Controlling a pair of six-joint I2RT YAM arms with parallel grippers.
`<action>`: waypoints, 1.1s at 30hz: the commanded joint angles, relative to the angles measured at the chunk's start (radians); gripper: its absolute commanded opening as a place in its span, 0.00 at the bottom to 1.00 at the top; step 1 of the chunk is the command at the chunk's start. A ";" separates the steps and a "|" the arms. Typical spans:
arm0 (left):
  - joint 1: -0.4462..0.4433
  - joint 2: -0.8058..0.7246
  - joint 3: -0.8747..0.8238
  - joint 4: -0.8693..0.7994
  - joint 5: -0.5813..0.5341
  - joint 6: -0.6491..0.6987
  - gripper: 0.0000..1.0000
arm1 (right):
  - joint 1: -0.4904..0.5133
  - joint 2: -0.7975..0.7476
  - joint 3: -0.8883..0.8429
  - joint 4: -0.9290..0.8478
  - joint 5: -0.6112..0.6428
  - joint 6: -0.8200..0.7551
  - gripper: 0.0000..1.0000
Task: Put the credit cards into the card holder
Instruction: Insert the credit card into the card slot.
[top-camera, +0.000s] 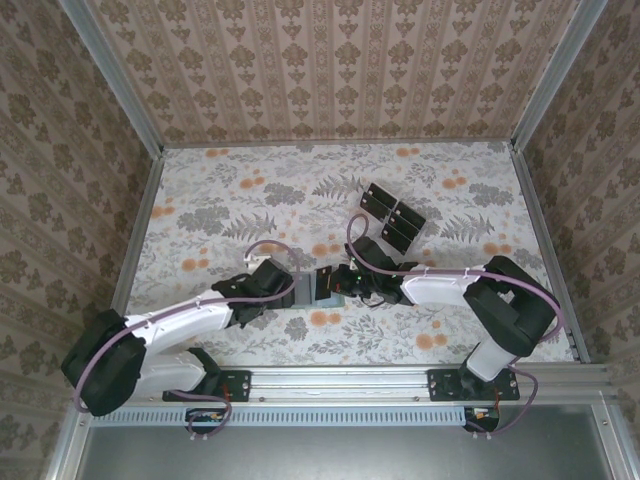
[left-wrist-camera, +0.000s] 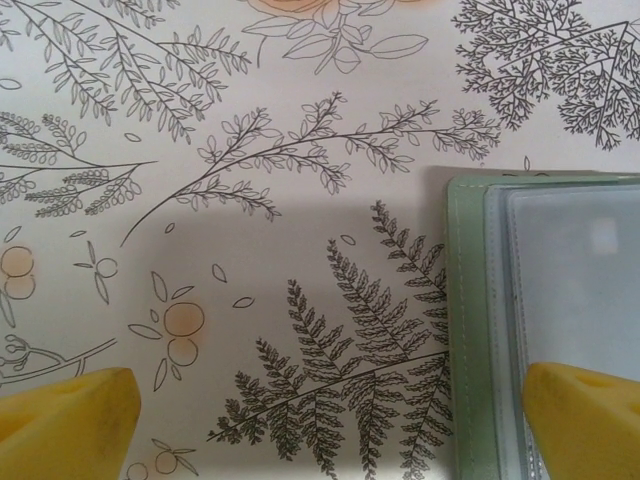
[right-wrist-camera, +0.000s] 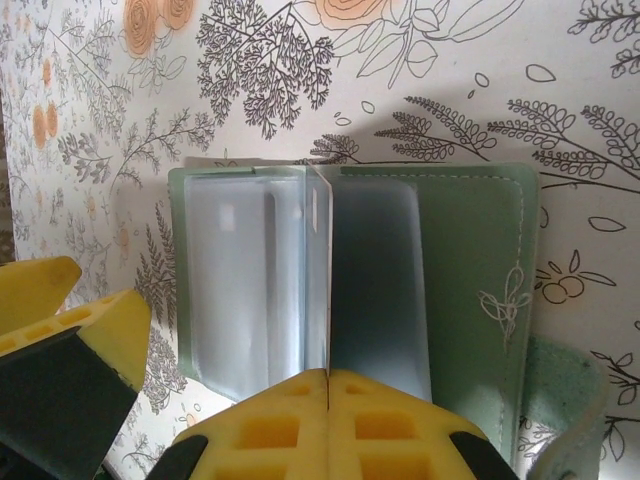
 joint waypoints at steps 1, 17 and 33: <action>0.008 0.027 0.041 0.014 0.019 0.037 1.00 | -0.005 0.018 -0.018 0.024 -0.022 -0.004 0.00; 0.003 0.145 0.047 0.056 -0.005 0.062 1.00 | -0.006 0.023 -0.032 0.033 -0.019 -0.002 0.00; 0.001 0.148 0.019 -0.013 -0.053 -0.026 1.00 | -0.018 -0.035 -0.026 0.080 -0.040 -0.006 0.00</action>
